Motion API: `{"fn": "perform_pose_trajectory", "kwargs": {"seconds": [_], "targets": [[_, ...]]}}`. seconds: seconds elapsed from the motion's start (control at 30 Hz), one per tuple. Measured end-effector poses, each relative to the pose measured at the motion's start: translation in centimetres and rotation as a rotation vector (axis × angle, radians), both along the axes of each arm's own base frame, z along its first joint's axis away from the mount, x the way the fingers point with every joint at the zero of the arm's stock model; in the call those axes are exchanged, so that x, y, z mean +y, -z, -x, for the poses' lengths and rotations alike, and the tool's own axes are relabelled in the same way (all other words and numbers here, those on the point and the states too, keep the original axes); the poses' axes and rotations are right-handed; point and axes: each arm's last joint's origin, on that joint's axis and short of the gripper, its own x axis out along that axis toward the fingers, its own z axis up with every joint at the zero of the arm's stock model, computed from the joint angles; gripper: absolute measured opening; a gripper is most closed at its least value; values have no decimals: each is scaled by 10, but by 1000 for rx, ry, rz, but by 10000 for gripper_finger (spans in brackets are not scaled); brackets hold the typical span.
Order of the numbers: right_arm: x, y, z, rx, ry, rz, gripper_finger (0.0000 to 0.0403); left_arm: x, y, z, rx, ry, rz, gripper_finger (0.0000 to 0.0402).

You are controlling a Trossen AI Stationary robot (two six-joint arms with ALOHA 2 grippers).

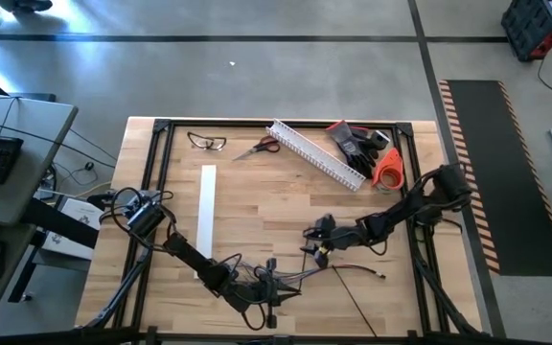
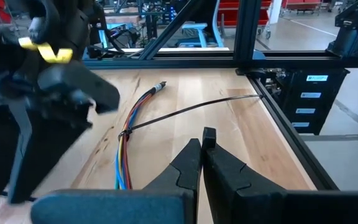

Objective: Ziptie cables
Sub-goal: Wrap the black zip tie on the cable wires

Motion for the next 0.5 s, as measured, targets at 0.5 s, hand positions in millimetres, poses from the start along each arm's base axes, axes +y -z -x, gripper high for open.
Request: {"fn": "perform_pose_trajectory", "kwargs": {"seconds": [0.5], "targets": [[-12, -12, -7, -6, 26, 209, 229, -1, 0, 0, 3, 16, 11, 0]]}}
